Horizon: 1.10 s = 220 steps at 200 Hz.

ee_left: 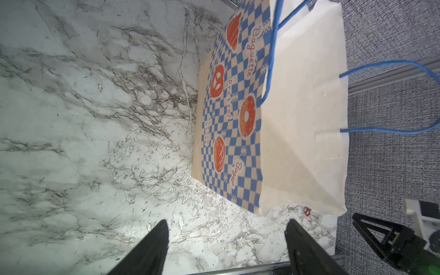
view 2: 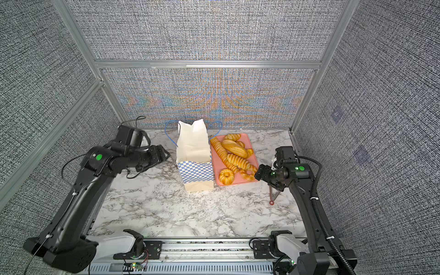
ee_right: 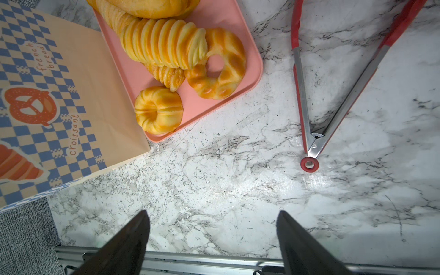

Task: Place the fake bread into the paper bag
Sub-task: 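Reach the left gripper to the bag rim while the right moves toward the tongs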

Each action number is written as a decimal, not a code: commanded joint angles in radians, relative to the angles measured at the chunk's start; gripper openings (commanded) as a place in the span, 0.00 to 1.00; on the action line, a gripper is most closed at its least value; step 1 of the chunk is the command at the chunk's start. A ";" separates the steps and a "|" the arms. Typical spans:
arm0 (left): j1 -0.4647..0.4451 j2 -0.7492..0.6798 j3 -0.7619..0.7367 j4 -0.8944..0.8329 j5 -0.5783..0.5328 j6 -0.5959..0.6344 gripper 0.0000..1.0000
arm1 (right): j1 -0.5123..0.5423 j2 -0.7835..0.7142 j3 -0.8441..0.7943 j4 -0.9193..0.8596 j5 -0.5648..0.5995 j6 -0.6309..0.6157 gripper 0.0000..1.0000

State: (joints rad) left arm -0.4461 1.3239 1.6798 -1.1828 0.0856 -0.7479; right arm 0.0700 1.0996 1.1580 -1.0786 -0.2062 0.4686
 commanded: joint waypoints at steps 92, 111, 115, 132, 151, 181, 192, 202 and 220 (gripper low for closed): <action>0.008 0.561 0.498 -0.156 -0.099 0.204 0.73 | 0.065 -0.040 0.188 -0.195 0.249 0.258 0.99; 0.010 0.593 0.498 -0.167 -0.129 0.171 0.65 | 0.042 -0.105 0.134 -0.092 0.165 0.238 0.99; 0.011 0.598 0.498 -0.172 -0.130 0.164 0.64 | 0.037 -0.114 0.127 -0.081 0.158 0.241 0.99; 0.012 0.618 0.495 -0.186 -0.107 0.138 0.56 | 0.009 -0.118 0.109 -0.068 0.130 0.234 0.99; 0.012 0.635 0.489 -0.184 -0.049 0.132 0.41 | -0.039 -0.062 0.131 -0.083 0.058 0.164 0.90; 0.014 0.616 0.463 -0.197 -0.069 0.130 0.09 | -0.044 0.006 0.175 -0.129 0.068 0.085 0.73; 0.019 0.601 0.457 -0.208 -0.066 0.131 0.00 | -0.044 0.016 0.185 -0.137 0.074 0.067 0.70; 0.023 0.581 0.443 -0.215 -0.056 0.134 0.00 | -0.044 0.023 0.193 -0.138 0.074 0.049 0.68; 0.029 0.536 0.388 -0.204 -0.036 0.134 0.00 | -0.044 0.037 0.204 -0.138 0.076 0.023 0.66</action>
State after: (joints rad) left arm -0.4236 1.9068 2.1136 -1.3674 0.0265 -0.6136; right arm 0.0261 1.1248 1.3453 -1.1938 -0.1215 0.5591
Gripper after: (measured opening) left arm 0.067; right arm 0.668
